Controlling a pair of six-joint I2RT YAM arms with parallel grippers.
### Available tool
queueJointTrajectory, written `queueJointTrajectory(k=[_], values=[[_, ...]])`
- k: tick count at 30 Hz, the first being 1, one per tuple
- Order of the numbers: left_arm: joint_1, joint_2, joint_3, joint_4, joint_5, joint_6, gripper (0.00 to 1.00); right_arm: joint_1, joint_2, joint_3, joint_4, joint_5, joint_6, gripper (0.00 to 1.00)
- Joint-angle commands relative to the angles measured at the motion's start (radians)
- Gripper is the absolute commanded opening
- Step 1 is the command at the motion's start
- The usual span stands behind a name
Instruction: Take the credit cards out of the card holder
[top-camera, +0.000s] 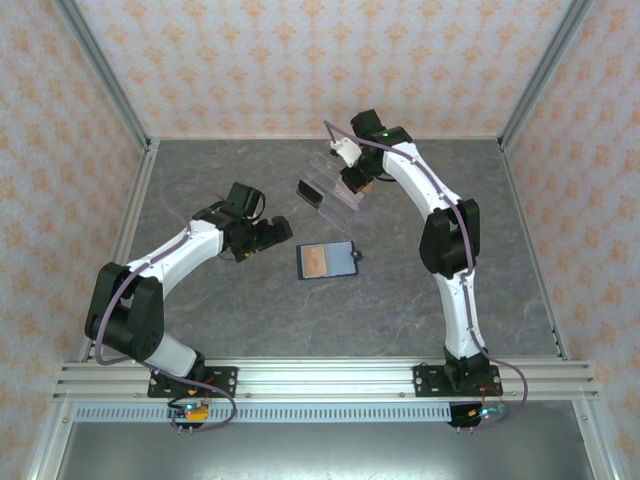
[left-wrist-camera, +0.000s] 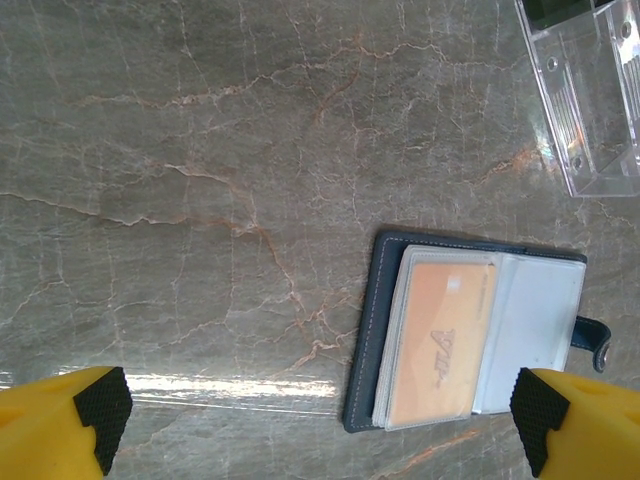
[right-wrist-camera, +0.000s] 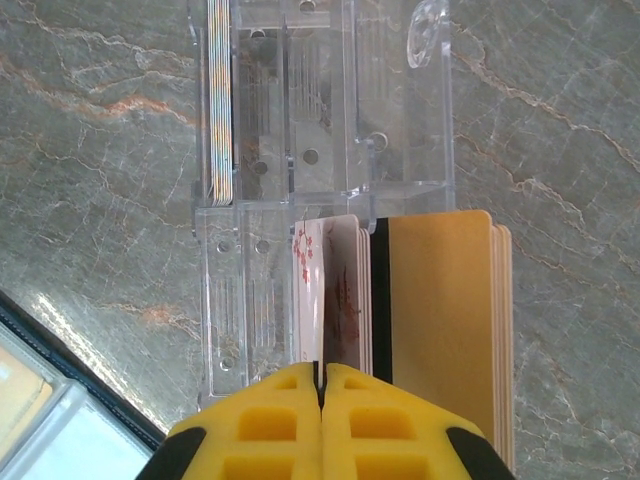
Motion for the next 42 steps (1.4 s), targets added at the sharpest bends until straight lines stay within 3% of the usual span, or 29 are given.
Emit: queueJointTrajectory(k=[1,16,23,26,33,42], values=[[0.004,0.008,0.027,-0.003,0.012,0.01,1.0,0.011,0.025,0.045,-0.047,0.038,-0.027,0.03],[0.005,0.016,0.027,0.002,0.023,0.011,1.0,0.027,0.035,0.101,-0.079,0.083,-0.006,0.26],[0.004,0.004,0.027,-0.014,-0.005,0.001,1.0,0.031,-0.059,0.076,-0.084,0.049,0.121,0.36],[0.004,-0.002,0.027,-0.028,-0.035,-0.004,1.0,0.04,-0.141,-0.023,-0.028,0.053,0.226,0.42],[0.013,-0.015,0.016,-0.043,-0.096,-0.016,1.0,0.124,-0.395,-0.446,0.249,0.062,0.51,0.53],[0.026,-0.033,-0.003,-0.046,-0.147,-0.028,1.0,0.267,-0.502,-0.765,0.377,0.07,0.884,0.54]])
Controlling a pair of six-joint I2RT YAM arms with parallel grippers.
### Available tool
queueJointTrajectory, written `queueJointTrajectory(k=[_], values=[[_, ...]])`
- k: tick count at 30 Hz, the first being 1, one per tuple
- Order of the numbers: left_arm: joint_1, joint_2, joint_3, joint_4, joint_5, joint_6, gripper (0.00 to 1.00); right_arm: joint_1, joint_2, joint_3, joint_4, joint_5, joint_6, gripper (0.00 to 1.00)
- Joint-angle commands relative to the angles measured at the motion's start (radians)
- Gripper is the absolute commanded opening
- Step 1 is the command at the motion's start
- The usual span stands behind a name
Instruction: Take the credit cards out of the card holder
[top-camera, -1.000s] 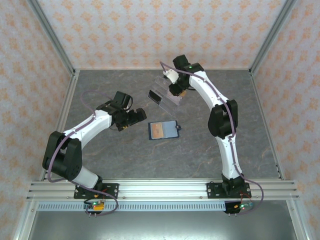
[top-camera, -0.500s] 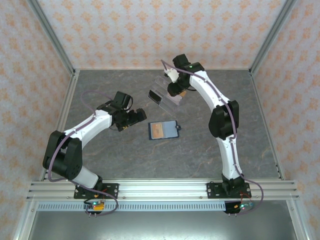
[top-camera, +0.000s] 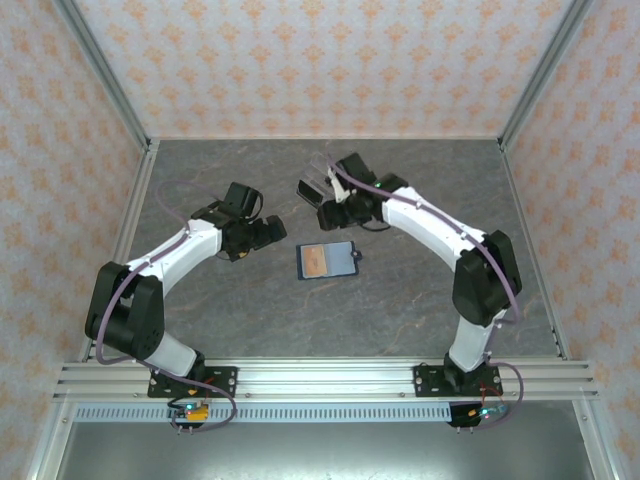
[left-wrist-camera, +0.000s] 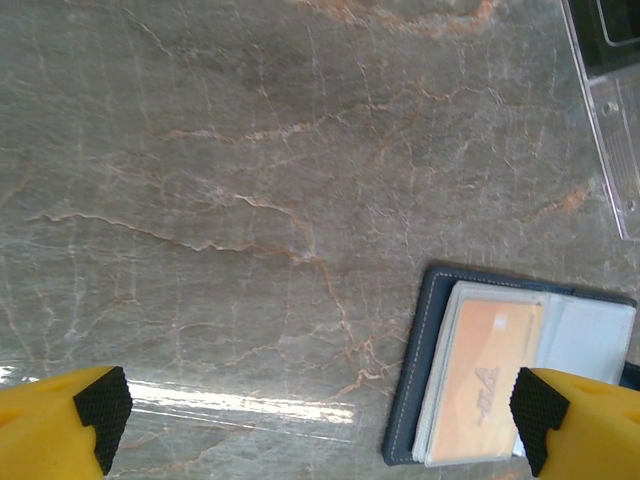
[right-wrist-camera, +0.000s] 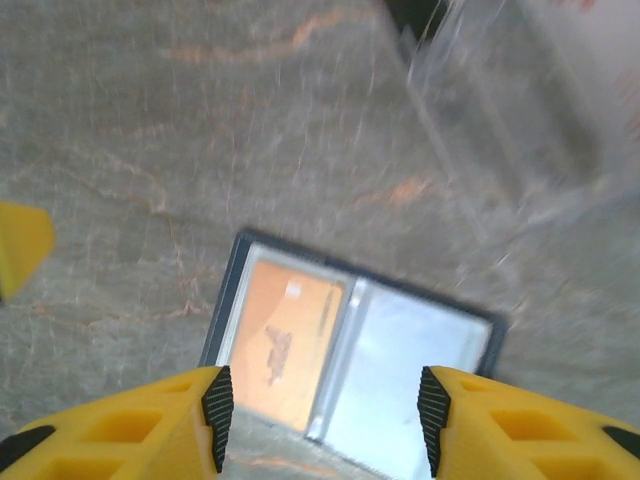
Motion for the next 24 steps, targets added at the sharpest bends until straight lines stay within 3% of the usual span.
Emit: queueJointTrajectory(k=[1,9,24], values=[[0.011,-0.035,-0.005,-0.028,-0.059,-0.021,1.0,0.036,-0.022,-0.078,0.071,0.011,0.2,0.54],[0.011,-0.026,-0.004,-0.015,-0.055,-0.025,1.0,0.073,0.066,-0.129,0.093,-0.025,0.298,0.49],[0.011,0.003,0.0,0.014,0.02,-0.031,1.0,0.076,0.207,-0.075,0.052,0.023,0.301,0.41]])
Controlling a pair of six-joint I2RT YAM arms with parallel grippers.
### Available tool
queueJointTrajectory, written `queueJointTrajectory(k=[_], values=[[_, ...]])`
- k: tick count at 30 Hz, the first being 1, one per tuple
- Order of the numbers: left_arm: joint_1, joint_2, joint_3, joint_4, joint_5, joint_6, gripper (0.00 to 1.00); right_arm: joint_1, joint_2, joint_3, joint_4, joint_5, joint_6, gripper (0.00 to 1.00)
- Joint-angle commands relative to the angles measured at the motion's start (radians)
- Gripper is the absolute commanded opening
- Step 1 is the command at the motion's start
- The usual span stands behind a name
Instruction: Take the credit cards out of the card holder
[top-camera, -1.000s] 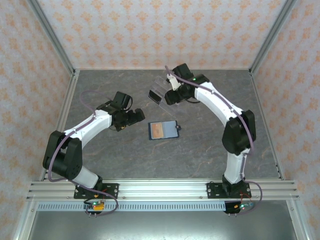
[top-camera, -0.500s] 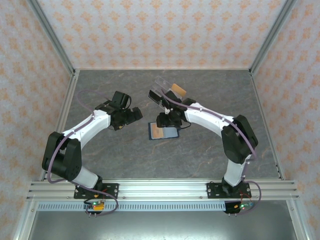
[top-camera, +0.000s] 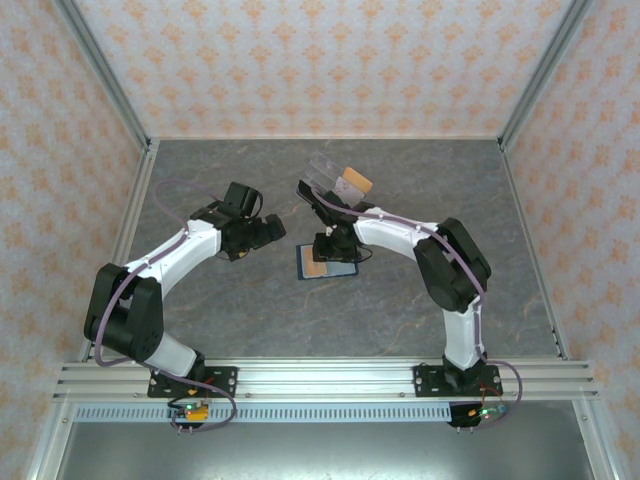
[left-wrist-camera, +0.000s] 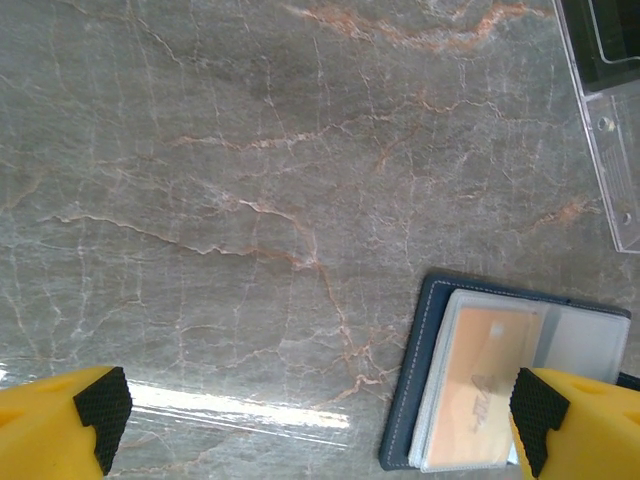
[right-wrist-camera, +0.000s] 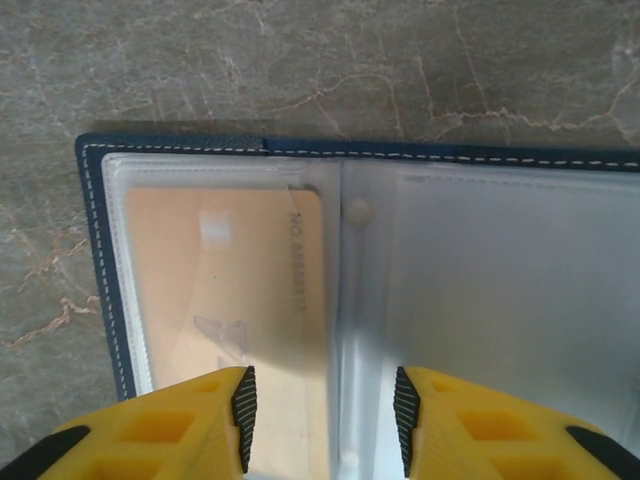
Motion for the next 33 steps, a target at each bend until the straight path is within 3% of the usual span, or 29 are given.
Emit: queueJointTrajectory(k=[1,13,17,28,33], values=[[0.011,0.013,0.0,0.019,0.032,-0.014,1.0,0.008,0.022,0.026,-0.032,0.047,0.009,0.41],[-0.023,0.067,-0.028,0.141,0.209,-0.032,0.94,0.008,0.057,-0.011,-0.052,0.11,0.012,0.27],[-0.047,0.096,-0.031,0.204,0.28,-0.045,0.82,0.008,0.057,-0.023,-0.043,0.119,0.02,0.25],[-0.114,0.208,-0.015,0.3,0.372,-0.089,0.36,0.008,0.053,-0.042,-0.025,0.117,0.037,0.19],[-0.122,0.262,0.013,0.28,0.379,-0.085,0.29,0.006,0.051,-0.044,-0.022,0.112,0.035,0.19]])
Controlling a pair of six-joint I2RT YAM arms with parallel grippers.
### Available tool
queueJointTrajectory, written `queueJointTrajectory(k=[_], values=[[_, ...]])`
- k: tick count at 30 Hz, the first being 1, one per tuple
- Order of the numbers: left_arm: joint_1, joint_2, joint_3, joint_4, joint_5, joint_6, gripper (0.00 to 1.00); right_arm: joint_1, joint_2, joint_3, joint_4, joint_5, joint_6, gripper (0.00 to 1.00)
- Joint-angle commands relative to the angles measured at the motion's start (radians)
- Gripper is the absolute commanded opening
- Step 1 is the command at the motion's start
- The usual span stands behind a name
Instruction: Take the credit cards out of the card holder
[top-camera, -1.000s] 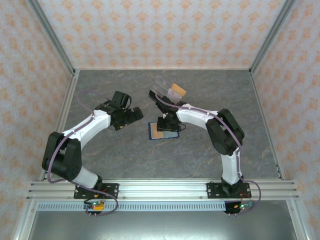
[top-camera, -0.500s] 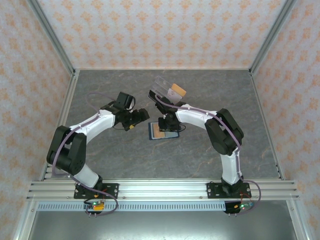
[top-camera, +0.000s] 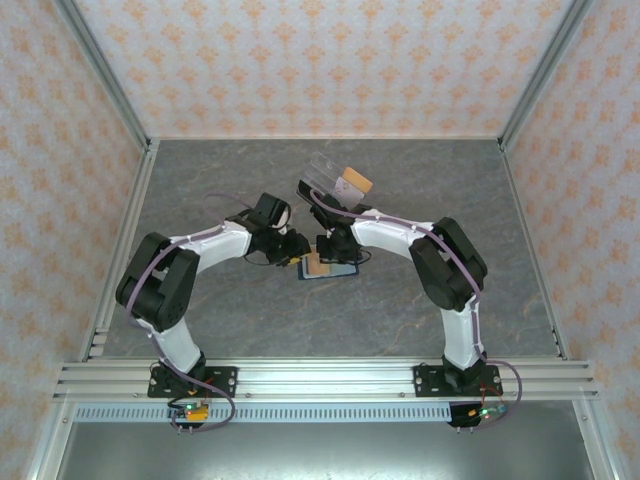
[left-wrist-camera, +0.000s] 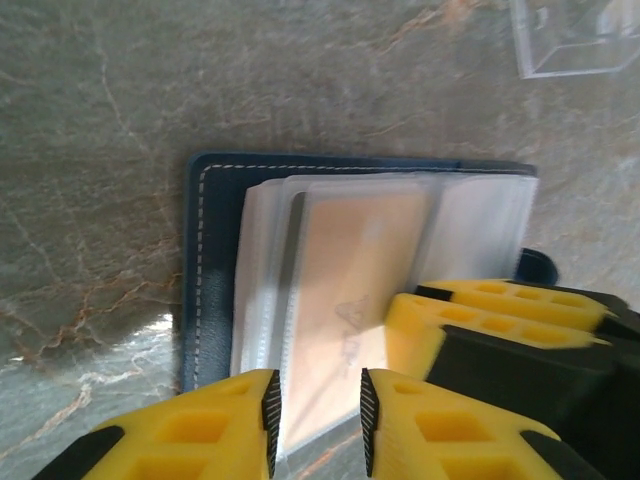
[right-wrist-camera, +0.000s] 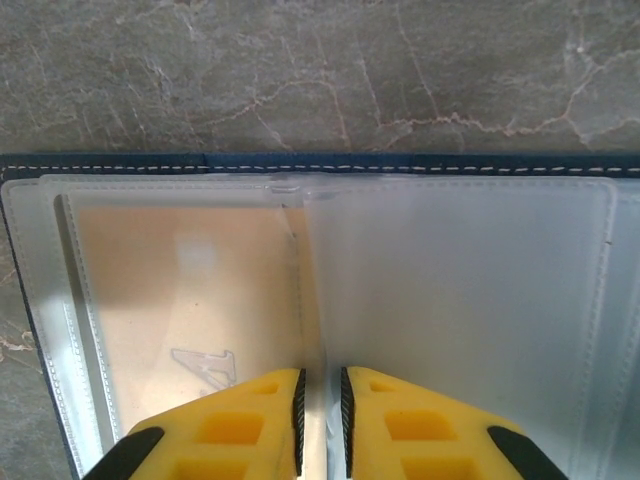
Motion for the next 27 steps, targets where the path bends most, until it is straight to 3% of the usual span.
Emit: queueJointTrajectory(k=[1,10,21,27], values=[[-0.009,0.03,0.036,0.004,0.022,-0.002,0.29,0.0,0.032,-0.038,-0.024,0.049,0.013,0.18],[-0.015,0.065,0.054,0.007,0.029,-0.007,0.24,-0.002,0.031,-0.04,-0.021,0.044,0.012,0.18],[-0.014,0.097,0.059,-0.028,0.001,-0.002,0.26,-0.006,0.032,-0.048,-0.016,0.036,0.013,0.18],[-0.015,0.106,0.056,-0.013,0.013,-0.008,0.27,-0.026,0.031,-0.07,0.023,-0.036,0.018,0.18]])
